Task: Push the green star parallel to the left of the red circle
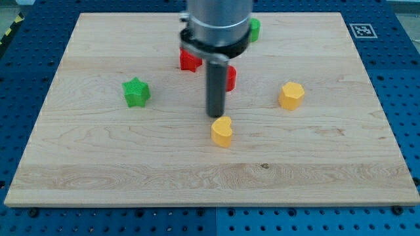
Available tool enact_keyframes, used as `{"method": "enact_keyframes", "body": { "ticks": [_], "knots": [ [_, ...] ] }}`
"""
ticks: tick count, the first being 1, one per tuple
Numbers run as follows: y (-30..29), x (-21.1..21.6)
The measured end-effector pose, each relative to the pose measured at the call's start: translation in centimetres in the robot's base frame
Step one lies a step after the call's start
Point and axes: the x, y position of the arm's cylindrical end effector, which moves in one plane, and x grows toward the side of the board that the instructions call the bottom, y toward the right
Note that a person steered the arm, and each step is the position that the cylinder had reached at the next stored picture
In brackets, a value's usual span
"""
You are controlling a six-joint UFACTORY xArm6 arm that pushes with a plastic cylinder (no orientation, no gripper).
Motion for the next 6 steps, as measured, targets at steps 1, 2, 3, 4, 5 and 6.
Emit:
{"method": "enact_keyframes", "body": {
  "ticks": [1,2,3,4,5,6],
  "knots": [
    [-5.7,1.3],
    [-8.7,1.3],
    [-10.0,0.0],
    [-11.5,-2.8],
    [-11.5,-3.4],
    [-11.7,-3.1]
  ]
}}
